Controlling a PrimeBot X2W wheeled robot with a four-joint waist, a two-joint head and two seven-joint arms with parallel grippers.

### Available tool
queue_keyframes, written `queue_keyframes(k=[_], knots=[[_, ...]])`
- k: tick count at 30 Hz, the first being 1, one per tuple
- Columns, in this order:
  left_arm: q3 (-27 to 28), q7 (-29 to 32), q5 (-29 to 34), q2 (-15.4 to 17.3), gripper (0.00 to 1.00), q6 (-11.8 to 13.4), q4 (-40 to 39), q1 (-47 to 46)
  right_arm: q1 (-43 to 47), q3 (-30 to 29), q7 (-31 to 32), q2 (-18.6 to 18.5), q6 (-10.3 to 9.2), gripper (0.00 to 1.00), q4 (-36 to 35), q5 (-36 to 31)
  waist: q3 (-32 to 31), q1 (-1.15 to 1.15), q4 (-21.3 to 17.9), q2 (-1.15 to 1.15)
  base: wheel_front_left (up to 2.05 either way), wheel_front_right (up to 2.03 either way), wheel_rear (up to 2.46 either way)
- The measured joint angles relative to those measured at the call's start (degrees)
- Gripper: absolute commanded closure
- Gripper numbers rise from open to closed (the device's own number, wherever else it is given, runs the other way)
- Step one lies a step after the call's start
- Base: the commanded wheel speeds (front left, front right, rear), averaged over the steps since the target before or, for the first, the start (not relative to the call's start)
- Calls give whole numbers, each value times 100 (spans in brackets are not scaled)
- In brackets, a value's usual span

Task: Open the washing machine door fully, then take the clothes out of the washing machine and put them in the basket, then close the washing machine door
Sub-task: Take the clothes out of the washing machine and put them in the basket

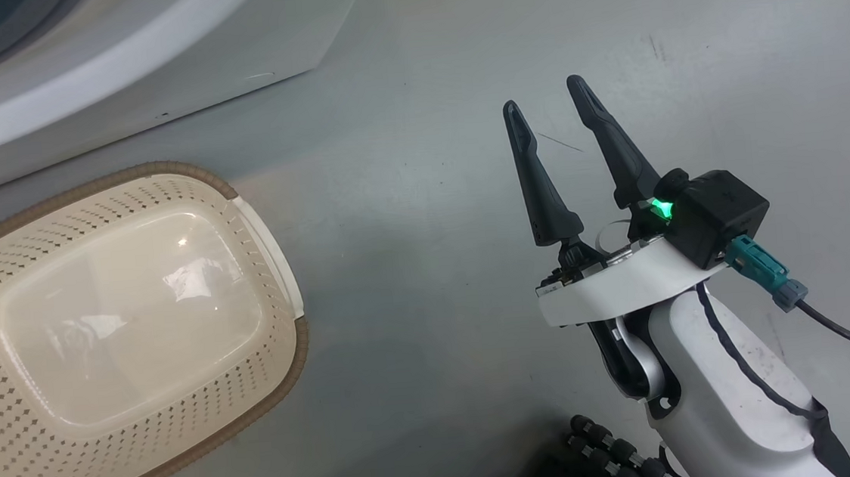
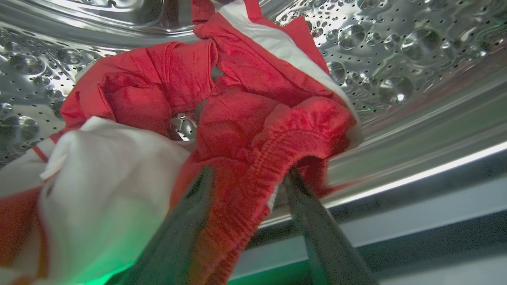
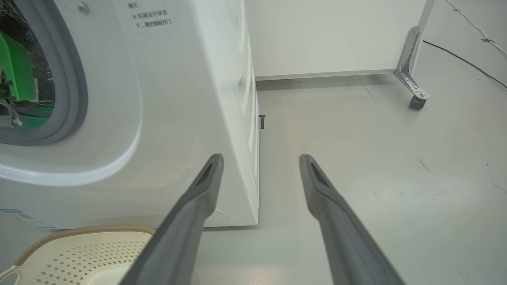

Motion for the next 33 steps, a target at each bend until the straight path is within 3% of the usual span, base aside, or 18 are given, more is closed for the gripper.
queue_keyframes(k=[1, 2, 14, 25, 33], knots=[[-14, 18, 0, -1, 57, 0, 37, -21, -9, 1, 0, 0, 0, 0, 5, 0, -4, 0, 3, 0, 0, 0, 0], [-20, 21, 1, -8, 100, 0, 71, -36, -18, 2, 0, 0, -3, 0, 9, 0, -7, 0, 6, 0, 0, 0, 0], [-30, -420, 77, -238, 100, 47, 198, -246, -83, -14, 0, -1, -9, 0, 90, -5, -35, 0, 73, 0, 0, 0, 0], [109, -1548, 75, -662, 100, 201, 194, -219, -110, -75, 0, -2, -12, 0, 215, -213, -200, 0, 292, 0, 0, 0, 0], [-13, -2428, 209, -917, 100, 299, 64, 336, -112, -101, -1, -3, -12, 0, 374, -374, -401, 0, 523, 0, 0, 0, 0]])
